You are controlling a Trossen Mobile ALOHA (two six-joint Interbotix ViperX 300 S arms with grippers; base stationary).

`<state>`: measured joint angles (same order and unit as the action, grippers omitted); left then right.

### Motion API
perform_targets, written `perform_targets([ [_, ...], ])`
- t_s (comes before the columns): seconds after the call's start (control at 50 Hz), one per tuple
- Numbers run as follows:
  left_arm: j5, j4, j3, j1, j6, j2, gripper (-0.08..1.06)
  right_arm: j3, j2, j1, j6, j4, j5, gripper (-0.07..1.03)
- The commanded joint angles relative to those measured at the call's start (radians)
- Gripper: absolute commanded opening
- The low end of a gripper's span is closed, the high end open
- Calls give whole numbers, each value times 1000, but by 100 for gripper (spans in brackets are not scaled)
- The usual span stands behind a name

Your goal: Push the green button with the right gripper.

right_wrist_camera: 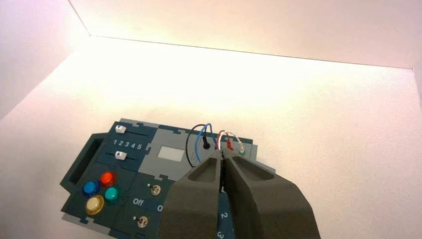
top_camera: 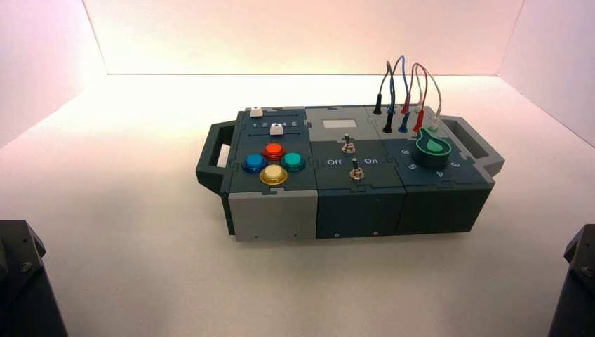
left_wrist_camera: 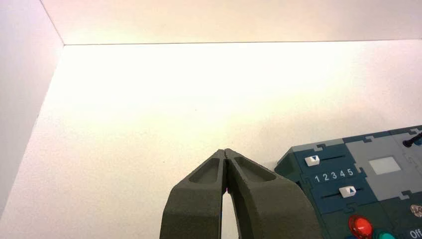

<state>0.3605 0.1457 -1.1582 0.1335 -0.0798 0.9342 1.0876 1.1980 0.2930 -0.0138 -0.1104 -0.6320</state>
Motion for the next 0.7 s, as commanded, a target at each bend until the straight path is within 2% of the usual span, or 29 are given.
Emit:
perform_targets([
  [0.02, -2, -2, 35, 2, -3, -12, -3, -32, -14, 8, 0, -5, 8, -2],
  [0.28, 5, -2, 35, 2, -3, -14, -3, -26, -14, 9, -2, -6, 8, -2],
  [0.38, 2, 0, 35, 2, -3, -15, -3, -37, -34, 26, -2, -40, 5, -2],
  [0.44, 0, -2, 35, 2, -3, -18, -3, -49, -67, 64, 2, -74, 3, -2],
  [0.48, 0, 0, 37, 2, -3, -21, -3, -54, -84, 84, 2, -81, 3, -2],
  [0.5, -2, 0, 40, 2, -3, -28, -3, -63, -109, 117, 2, -87, 3, -2],
  [0.6, 0, -2, 41, 2, -3, -37, -3, -100, -209, 227, -8, -95, -3, -2],
  [0.7, 3, -2, 44, 2, -5, -43, -3, -138, -287, 290, -20, -100, -21, -2],
])
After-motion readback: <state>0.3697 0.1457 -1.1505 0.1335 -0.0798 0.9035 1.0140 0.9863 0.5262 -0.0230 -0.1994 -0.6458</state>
